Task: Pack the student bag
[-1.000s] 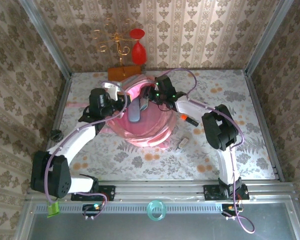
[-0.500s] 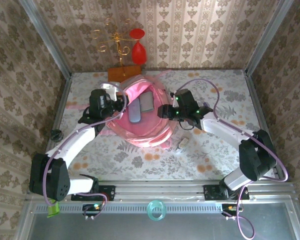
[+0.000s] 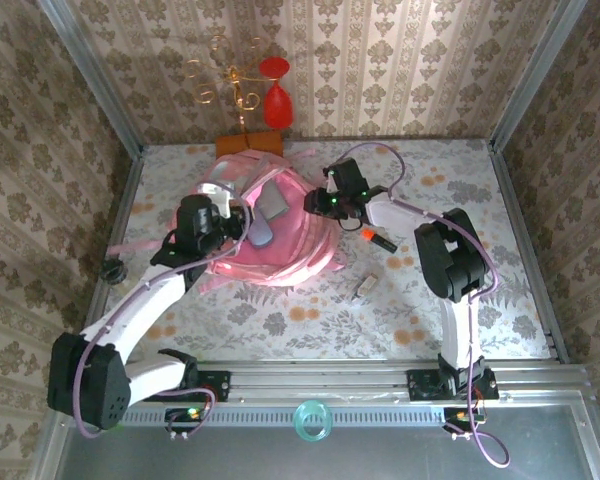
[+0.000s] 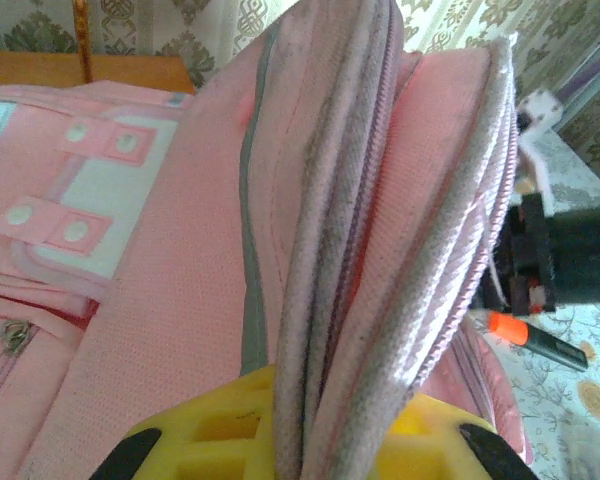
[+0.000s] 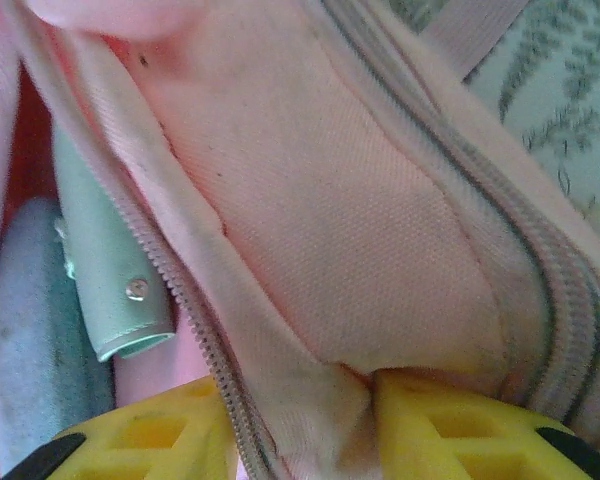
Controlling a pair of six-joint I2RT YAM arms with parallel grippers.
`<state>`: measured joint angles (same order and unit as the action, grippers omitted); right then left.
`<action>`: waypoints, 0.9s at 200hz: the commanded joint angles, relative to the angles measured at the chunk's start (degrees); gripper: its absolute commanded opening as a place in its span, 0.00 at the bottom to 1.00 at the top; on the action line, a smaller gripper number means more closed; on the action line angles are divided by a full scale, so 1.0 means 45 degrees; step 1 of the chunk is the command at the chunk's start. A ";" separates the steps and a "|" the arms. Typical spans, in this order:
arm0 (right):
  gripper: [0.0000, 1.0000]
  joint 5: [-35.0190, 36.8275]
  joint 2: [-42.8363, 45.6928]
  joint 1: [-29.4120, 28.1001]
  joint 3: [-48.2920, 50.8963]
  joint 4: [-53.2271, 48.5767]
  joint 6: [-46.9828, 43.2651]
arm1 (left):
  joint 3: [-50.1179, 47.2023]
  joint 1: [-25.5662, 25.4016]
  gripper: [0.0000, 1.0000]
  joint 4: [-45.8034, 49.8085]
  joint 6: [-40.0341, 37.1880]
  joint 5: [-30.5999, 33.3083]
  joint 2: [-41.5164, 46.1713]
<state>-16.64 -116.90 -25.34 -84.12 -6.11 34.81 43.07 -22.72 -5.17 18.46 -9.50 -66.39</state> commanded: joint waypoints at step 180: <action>0.95 0.6452 0.6556 -0.3589 0.8626 -0.4262 0.5446 | 0.0722 0.0094 0.00 -0.1086 -0.0214 -0.0839 -0.1009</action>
<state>10.94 -85.86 -40.42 -46.70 -28.45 52.90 45.82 -22.46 -5.39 18.39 -10.72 -71.31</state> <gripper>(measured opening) 0.953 0.143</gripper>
